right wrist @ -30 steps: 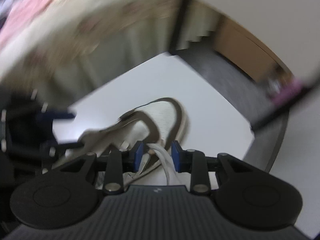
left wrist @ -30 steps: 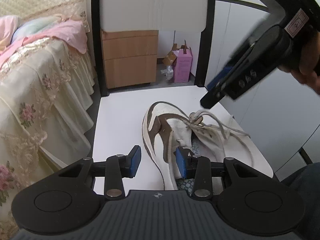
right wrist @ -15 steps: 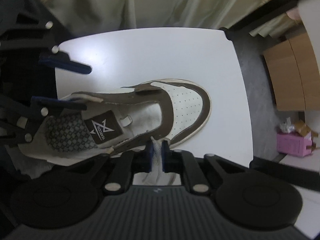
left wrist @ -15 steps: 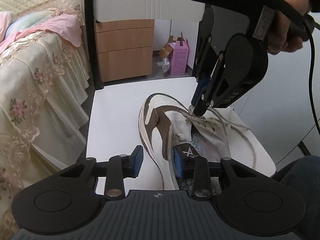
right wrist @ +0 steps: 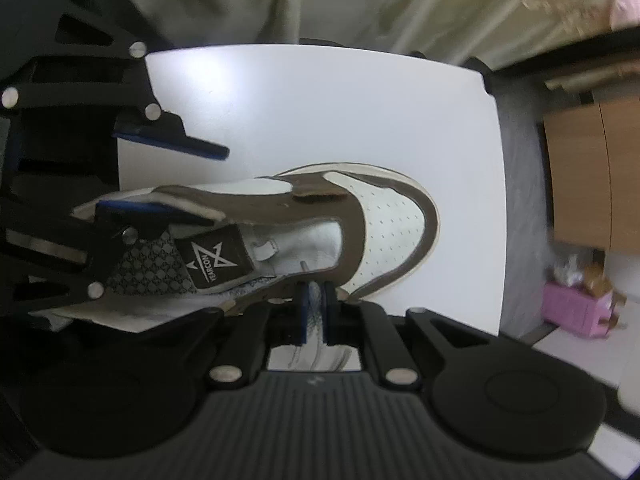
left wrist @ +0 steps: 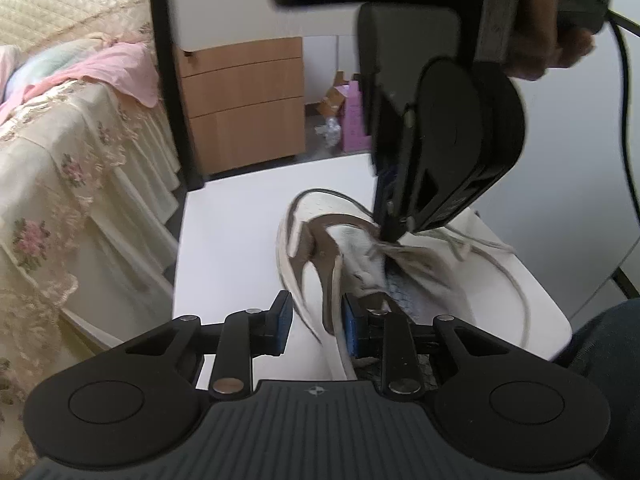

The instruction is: Lace up shoes with both hands

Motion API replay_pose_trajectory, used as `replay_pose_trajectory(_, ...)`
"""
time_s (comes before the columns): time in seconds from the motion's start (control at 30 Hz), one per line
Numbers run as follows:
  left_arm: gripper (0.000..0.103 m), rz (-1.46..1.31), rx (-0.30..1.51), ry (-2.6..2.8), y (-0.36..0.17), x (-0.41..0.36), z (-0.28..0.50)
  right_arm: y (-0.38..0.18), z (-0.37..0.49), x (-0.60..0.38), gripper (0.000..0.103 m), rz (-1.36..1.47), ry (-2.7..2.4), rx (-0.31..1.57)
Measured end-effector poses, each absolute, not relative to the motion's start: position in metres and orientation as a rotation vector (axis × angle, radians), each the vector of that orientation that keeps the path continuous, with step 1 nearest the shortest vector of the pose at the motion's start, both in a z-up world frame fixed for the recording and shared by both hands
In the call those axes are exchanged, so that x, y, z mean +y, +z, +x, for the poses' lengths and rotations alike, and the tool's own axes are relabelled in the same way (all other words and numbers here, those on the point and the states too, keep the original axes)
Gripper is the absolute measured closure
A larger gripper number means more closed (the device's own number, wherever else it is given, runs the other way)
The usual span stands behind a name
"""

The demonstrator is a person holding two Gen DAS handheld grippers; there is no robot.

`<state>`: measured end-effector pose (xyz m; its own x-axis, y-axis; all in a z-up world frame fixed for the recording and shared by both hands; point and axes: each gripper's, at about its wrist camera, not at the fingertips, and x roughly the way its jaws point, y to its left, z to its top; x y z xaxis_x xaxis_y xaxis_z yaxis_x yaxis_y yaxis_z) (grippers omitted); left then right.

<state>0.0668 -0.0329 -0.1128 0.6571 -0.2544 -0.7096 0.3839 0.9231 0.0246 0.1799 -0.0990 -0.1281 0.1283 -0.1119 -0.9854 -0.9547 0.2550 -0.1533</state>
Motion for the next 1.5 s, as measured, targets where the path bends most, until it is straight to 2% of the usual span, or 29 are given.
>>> replay_pose_trajectory(0.07, 0.073, 0.154, 0.772, -0.361, -0.111, -0.031, 0.066, -0.117, 0.183, -0.098, 0.092, -1.113, 0.859, 1.304)
replay_pose_trajectory(0.1, 0.073, 0.163, 0.760, -0.355, -0.111, -0.032, 0.063, -0.113, 0.184, -0.098, 0.081, -1.101, 0.857, 1.313)
replay_pose_trajectory(0.13, 0.073, 0.193, 0.738, -0.340, -0.110, -0.035, 0.059, -0.113, 0.184, -0.093, 0.064, -1.112, 0.862, 1.317)
replay_pose_trajectory(0.17, 0.072, 0.223, 0.716, -0.326, -0.110, -0.038, 0.054, -0.113, 0.184, -0.089, 0.062, -1.123, 0.867, 1.322)
replay_pose_trajectory(0.37, 0.073, 0.290, 0.680, -0.333, -0.113, -0.051, 0.037, -0.114, 0.184, -0.061, 0.069, -1.188, 0.898, 1.348)
replay_pose_trajectory(0.43, 0.081, 0.277, 0.689, -0.329, -0.114, -0.050, 0.037, -0.114, 0.184, -0.051, 0.082, -1.210, 0.908, 1.357)
replay_pose_trajectory(0.57, 0.084, 0.235, 0.717, -0.314, -0.117, -0.046, 0.042, -0.147, 0.186, -0.037, 0.084, -1.324, 0.912, 1.452)
replay_pose_trajectory(0.77, 0.088, 0.226, 0.753, -0.323, -0.120, -0.047, 0.041, -0.174, 0.175, -0.025, 0.086, -1.545, 0.917, 1.488)
replay_pose_trajectory(0.9, 0.088, 0.226, 0.758, -0.327, -0.121, -0.048, 0.043, -0.172, 0.168, -0.024, 0.099, -1.556, 0.920, 1.451)
replay_pose_trajectory(0.93, 0.092, 0.225, 0.759, -0.330, -0.122, -0.049, 0.042, -0.171, 0.167, -0.024, 0.100, -1.550, 0.921, 1.436)
replay_pose_trajectory(1.17, 0.093, 0.243, 0.730, -0.327, -0.125, -0.056, 0.038, -0.158, 0.157, -0.027, 0.101, -1.500, 0.930, 1.334)
replay_pose_trajectory(1.3, 0.093, 0.246, 0.722, -0.326, -0.126, -0.056, 0.037, -0.130, 0.149, -0.025, 0.103, -1.337, 0.972, 1.316)
replay_pose_trajectory(1.5, 0.093, 0.223, 0.734, -0.318, -0.126, -0.052, 0.040, -0.114, 0.144, -0.029, 0.100, -1.410, 0.958, 1.253)
